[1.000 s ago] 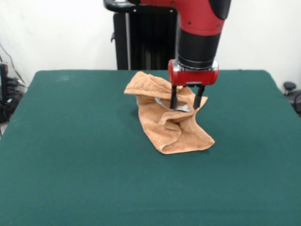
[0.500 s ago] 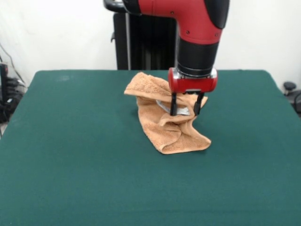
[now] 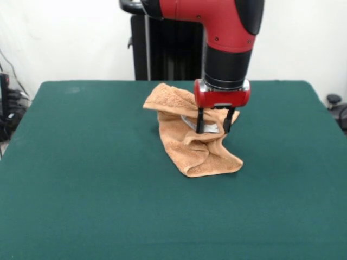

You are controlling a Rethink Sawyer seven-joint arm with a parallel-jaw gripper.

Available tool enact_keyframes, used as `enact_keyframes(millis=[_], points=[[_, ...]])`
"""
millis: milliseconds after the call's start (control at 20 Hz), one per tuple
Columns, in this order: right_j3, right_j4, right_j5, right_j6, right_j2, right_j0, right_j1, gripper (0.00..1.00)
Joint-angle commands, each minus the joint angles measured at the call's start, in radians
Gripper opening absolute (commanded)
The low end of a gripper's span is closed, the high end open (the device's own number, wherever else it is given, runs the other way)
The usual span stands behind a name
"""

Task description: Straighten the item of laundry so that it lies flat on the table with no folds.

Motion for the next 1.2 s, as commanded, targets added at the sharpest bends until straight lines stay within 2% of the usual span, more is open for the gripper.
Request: enact_keyframes(millis=[50, 300, 350, 1000, 1200], points=[[0.063, -0.009, -0.032, 0.132, 0.102, 0.008, 0.021, 1.00], [0.059, -0.005, 0.000, 0.130, 0.089, 0.013, 0.020, 1.00], [0.056, -0.004, 0.003, 0.134, 0.083, 0.017, 0.020, 0.00], [0.060, -0.010, 0.001, 0.117, 0.096, 0.000, 0.016, 0.00], [0.061, -0.022, 0.026, 0.091, 0.088, -0.020, -0.012, 0.00]])
